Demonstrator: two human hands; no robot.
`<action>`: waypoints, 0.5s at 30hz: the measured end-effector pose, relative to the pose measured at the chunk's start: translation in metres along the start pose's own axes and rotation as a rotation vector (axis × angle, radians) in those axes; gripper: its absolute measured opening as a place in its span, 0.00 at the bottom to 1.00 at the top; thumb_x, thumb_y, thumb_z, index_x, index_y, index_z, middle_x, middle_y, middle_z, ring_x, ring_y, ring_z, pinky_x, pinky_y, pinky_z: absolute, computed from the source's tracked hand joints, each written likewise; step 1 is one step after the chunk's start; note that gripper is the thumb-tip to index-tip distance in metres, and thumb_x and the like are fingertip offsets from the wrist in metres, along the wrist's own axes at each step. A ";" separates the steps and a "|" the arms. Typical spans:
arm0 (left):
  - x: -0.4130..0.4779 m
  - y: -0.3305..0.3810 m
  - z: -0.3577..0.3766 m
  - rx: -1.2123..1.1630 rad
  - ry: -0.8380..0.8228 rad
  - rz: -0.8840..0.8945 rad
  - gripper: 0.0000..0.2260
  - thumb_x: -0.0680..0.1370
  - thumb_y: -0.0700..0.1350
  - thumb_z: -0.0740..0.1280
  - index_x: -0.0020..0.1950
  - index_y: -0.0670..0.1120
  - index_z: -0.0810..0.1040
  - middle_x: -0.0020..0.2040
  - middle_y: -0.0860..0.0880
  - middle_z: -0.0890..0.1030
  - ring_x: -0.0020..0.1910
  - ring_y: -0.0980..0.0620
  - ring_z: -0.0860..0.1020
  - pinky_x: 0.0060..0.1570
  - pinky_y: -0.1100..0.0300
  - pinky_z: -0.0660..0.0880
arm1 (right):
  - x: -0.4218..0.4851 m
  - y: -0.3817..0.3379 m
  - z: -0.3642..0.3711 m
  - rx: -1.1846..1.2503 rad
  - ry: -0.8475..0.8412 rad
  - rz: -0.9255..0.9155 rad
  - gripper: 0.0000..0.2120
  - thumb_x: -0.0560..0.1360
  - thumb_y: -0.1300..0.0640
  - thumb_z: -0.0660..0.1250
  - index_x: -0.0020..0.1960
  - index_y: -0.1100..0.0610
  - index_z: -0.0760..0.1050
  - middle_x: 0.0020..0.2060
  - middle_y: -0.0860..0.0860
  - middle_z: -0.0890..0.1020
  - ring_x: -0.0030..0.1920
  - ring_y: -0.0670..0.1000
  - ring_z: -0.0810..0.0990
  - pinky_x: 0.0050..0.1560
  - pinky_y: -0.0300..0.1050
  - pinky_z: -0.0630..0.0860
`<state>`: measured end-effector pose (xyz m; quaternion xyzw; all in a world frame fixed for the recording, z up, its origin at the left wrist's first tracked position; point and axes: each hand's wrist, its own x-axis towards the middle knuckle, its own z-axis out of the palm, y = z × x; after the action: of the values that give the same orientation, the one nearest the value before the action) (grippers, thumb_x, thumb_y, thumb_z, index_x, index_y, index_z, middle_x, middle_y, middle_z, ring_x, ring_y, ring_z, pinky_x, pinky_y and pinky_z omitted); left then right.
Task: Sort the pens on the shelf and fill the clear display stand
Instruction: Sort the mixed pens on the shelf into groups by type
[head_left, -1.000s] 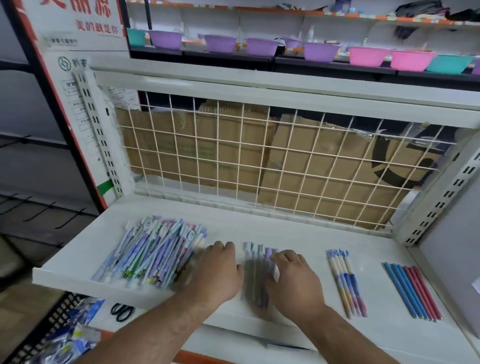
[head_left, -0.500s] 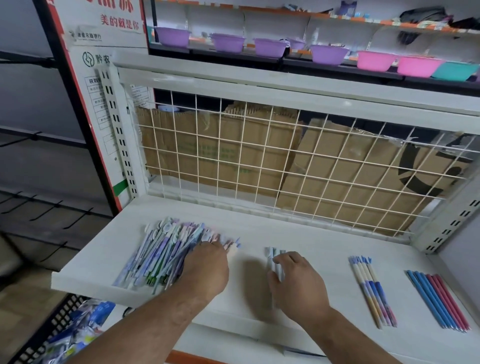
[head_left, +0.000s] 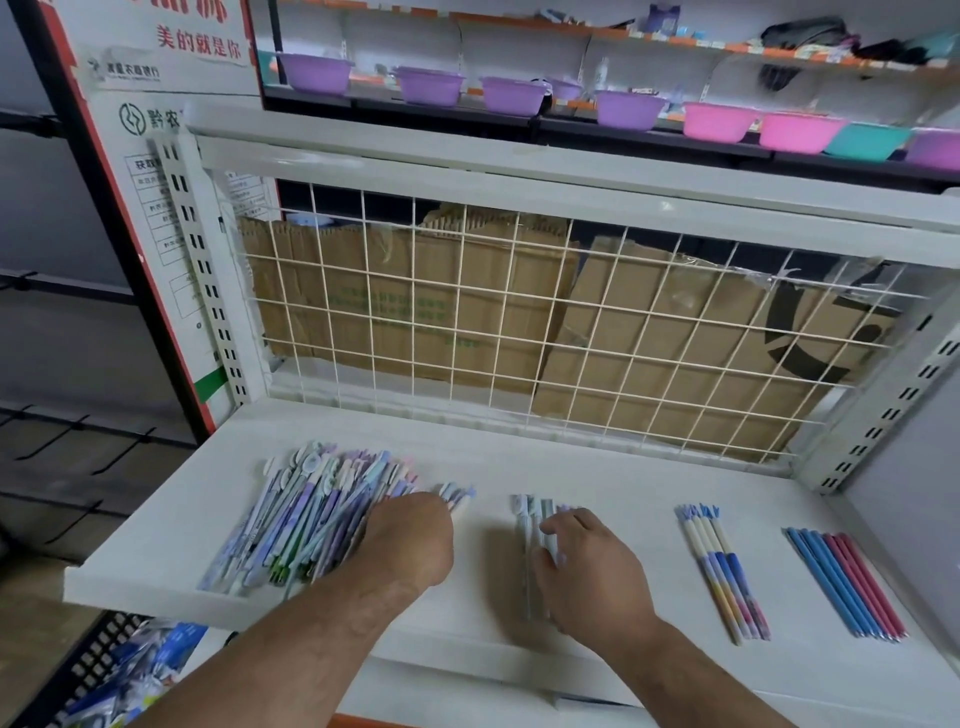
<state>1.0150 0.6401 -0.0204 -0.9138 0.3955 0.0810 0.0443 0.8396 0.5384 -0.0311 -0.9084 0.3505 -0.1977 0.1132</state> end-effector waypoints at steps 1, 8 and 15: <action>0.001 0.002 0.000 0.027 -0.001 0.002 0.05 0.76 0.41 0.65 0.50 0.48 0.77 0.49 0.50 0.82 0.50 0.49 0.82 0.40 0.60 0.71 | 0.000 0.002 -0.001 0.005 0.000 0.001 0.07 0.75 0.53 0.67 0.51 0.51 0.82 0.53 0.46 0.83 0.51 0.49 0.83 0.43 0.41 0.77; 0.000 0.014 0.002 0.087 -0.052 -0.047 0.12 0.76 0.41 0.65 0.59 0.48 0.77 0.54 0.51 0.82 0.53 0.50 0.82 0.41 0.59 0.71 | -0.003 0.014 -0.013 0.046 -0.001 -0.010 0.07 0.77 0.55 0.64 0.48 0.52 0.81 0.47 0.45 0.81 0.44 0.47 0.81 0.42 0.42 0.78; -0.006 0.031 -0.015 -0.405 0.030 -0.025 0.09 0.81 0.51 0.59 0.47 0.47 0.73 0.42 0.50 0.76 0.39 0.50 0.76 0.36 0.59 0.69 | -0.003 0.029 -0.026 0.124 -0.096 0.040 0.08 0.79 0.54 0.63 0.48 0.53 0.80 0.43 0.47 0.81 0.39 0.48 0.79 0.42 0.44 0.77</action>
<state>0.9898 0.6209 -0.0048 -0.9101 0.3603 0.1446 -0.1451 0.8091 0.5182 -0.0188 -0.9010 0.3498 -0.1731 0.1896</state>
